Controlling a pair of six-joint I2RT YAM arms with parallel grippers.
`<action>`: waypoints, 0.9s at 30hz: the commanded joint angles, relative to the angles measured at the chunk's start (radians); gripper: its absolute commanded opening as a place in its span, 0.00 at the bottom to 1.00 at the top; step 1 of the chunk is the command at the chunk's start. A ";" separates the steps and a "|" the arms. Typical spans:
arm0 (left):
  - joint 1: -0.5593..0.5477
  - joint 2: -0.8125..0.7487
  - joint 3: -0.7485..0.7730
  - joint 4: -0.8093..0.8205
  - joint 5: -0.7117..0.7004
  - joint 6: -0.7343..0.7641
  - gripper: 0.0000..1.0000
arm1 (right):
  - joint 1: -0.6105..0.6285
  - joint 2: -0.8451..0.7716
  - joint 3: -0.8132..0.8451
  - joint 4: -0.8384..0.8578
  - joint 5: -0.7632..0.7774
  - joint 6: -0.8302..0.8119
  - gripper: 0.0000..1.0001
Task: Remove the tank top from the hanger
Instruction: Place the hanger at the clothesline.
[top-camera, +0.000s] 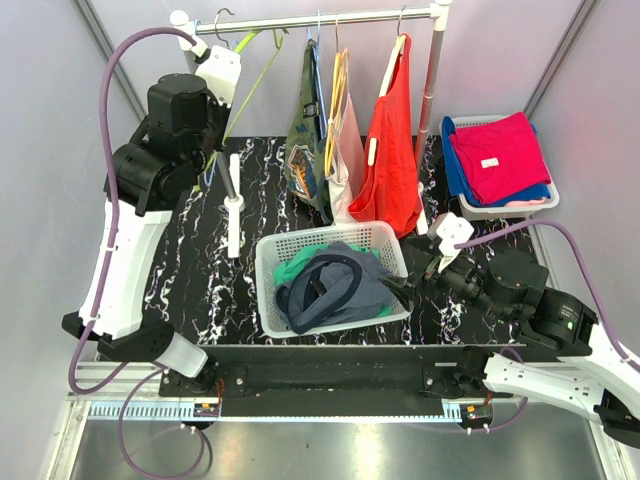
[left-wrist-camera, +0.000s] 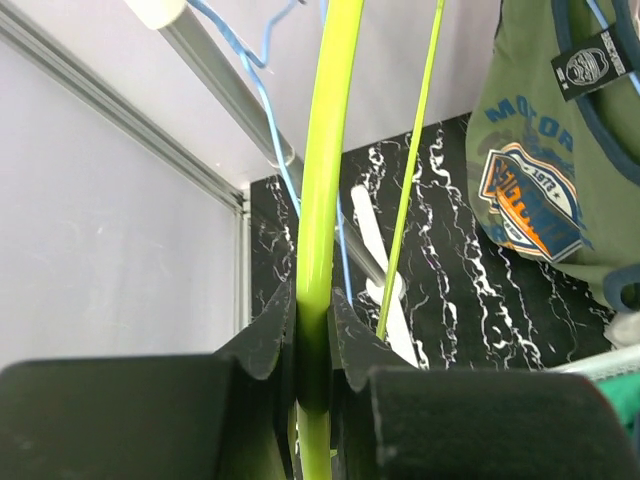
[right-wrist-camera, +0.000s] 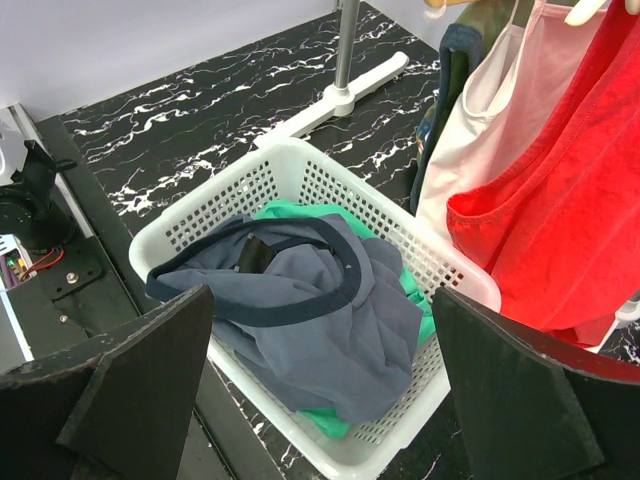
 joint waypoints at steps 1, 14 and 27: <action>-0.010 0.019 0.065 0.121 -0.082 0.047 0.00 | 0.001 -0.019 -0.006 0.029 -0.017 0.002 1.00; -0.010 0.163 0.153 0.167 -0.105 0.084 0.00 | 0.001 -0.101 -0.035 0.016 0.008 0.003 1.00; -0.009 0.210 0.122 0.168 -0.124 0.082 0.00 | -0.001 -0.131 -0.034 -0.004 0.003 0.014 1.00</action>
